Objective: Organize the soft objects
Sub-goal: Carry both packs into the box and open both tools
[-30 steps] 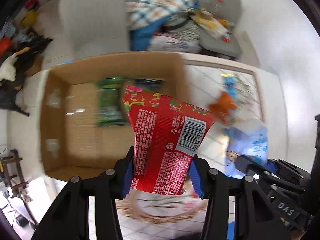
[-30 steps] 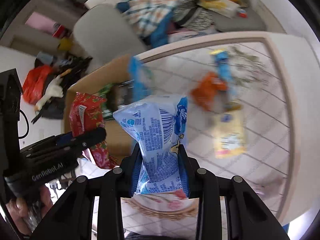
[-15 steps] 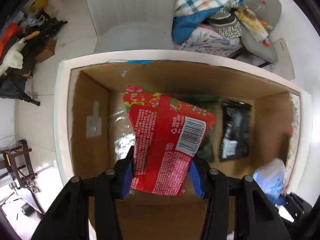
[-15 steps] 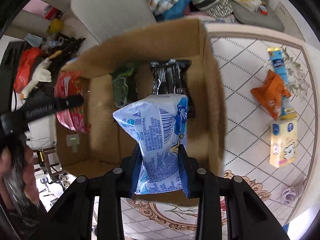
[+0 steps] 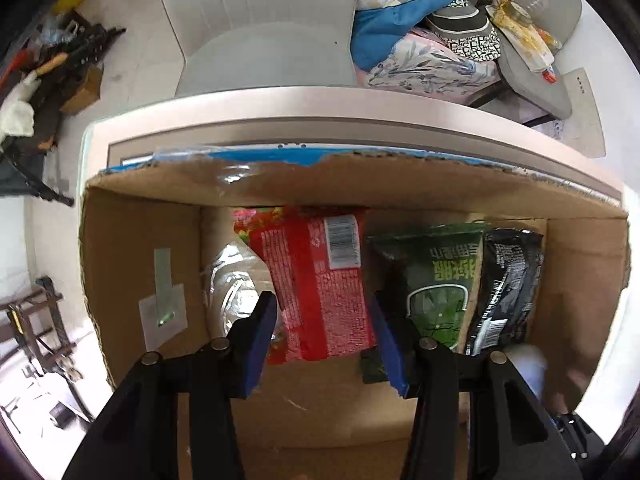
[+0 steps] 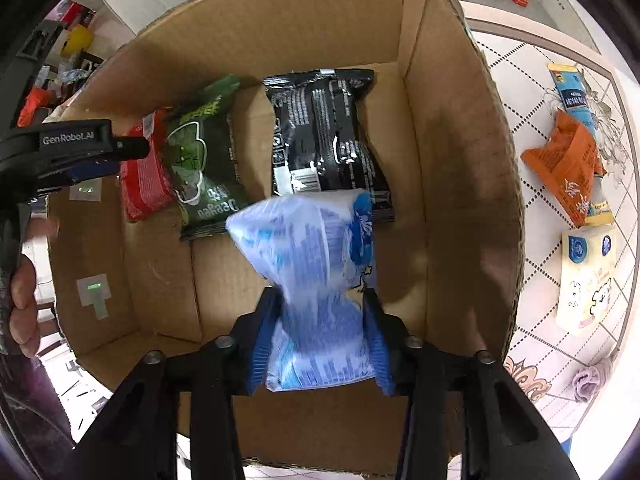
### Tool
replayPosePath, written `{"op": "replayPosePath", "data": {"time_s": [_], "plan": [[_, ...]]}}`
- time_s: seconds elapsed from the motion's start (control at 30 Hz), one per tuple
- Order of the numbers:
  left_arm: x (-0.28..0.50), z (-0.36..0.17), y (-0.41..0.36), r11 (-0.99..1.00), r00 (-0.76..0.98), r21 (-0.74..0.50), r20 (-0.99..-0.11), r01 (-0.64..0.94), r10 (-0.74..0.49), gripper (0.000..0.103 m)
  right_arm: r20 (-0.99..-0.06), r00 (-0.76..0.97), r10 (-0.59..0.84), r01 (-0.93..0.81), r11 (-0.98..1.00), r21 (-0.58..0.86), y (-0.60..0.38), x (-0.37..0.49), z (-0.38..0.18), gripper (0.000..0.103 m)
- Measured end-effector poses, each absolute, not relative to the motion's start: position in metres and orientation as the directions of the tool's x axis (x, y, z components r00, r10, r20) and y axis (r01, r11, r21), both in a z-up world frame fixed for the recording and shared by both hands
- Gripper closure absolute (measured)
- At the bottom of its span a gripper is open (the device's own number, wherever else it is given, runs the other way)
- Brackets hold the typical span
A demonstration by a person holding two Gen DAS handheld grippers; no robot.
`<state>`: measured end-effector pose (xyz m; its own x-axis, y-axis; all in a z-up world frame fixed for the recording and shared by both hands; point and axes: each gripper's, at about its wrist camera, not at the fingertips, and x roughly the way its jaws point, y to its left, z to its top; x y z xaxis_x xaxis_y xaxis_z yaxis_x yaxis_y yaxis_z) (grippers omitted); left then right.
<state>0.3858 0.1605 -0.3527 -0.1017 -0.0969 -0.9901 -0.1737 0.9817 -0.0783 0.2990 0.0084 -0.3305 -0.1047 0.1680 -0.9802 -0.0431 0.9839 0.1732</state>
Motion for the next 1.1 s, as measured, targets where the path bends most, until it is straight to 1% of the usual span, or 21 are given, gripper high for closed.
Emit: {"op": "replayPosePath", "data": {"time_s": [0.07,0.1,0.13,0.27,0.37,0.4,0.43,0.47,0.77,0.93,0.97,1.03,1.07,1.1], "plan": [[0.384,-0.347,0.164,0.979,-0.092,-0.083,-0.991,-0.188,-0.102,0.057,-0.981,-0.099,0.169,-0.040,0.984,0.174,0.008,0.298,-0.327,0.048],[0.383,-0.344,0.165,0.978,-0.084,-0.084,-0.991,-0.192,-0.102,0.057,-0.982,-0.095,0.166,-0.042,0.984,0.171,0.008,0.298,-0.325,0.042],[0.381,-0.340,0.166,0.978,-0.075,-0.082,-0.992,-0.194,-0.098,0.057,-0.982,-0.089,0.167,-0.040,0.984,0.171,0.007,0.298,-0.322,0.040],[0.367,-0.319,0.164,0.983,-0.037,-0.057,-0.997,-0.177,-0.064,0.057,-0.982,-0.071,0.176,-0.040,0.983,0.179,0.004,0.297,-0.308,0.040],[0.348,-0.298,0.159,0.988,0.008,-0.035,-0.999,-0.150,-0.034,0.051,-0.986,-0.048,0.163,-0.065,0.984,0.166,0.005,0.292,-0.293,0.040],[0.338,-0.290,0.158,0.989,0.031,-0.035,-0.999,-0.144,-0.030,0.049,-0.987,-0.039,0.156,-0.072,0.985,0.159,0.005,0.290,-0.289,0.038],[0.329,-0.283,0.157,0.989,0.047,-0.038,-0.998,-0.142,-0.032,0.048,-0.988,-0.027,0.151,-0.081,0.985,0.152,0.006,0.287,-0.284,0.034],[0.316,-0.275,0.156,0.989,0.066,-0.044,-0.997,-0.144,-0.035,0.048,-0.989,-0.017,0.149,-0.088,0.985,0.150,0.007,0.284,-0.279,0.032],[0.241,-0.233,0.155,0.980,0.139,-0.071,-0.989,-0.188,-0.045,0.048,-0.988,0.054,0.147,-0.149,0.979,0.137,0.009,0.253,-0.234,0.032],[0.220,-0.214,0.150,0.980,0.181,-0.016,-0.983,-0.198,0.021,0.047,-0.986,0.089,0.141,-0.173,0.977,0.124,0.009,0.235,-0.215,0.032],[0.216,-0.210,0.149,0.980,0.188,-0.014,-0.982,-0.199,0.024,0.043,-0.986,0.097,0.138,-0.176,0.977,0.120,0.009,0.233,-0.212,0.032],[0.209,-0.205,0.147,0.979,0.197,-0.014,-0.980,-0.204,0.027,0.013,-0.984,0.120,0.133,-0.186,0.976,0.109,0.008,0.227,-0.203,0.032],[0.205,-0.202,0.146,0.978,0.207,-0.012,-0.978,-0.210,0.033,0.008,-0.983,0.129,0.129,-0.190,0.976,0.103,0.008,0.224,-0.200,0.032],[0.203,-0.199,0.146,0.977,0.215,-0.007,-0.976,-0.212,0.039,0.006,-0.982,0.137,0.129,-0.190,0.976,0.102,0.008,0.221,-0.196,0.030]]}}
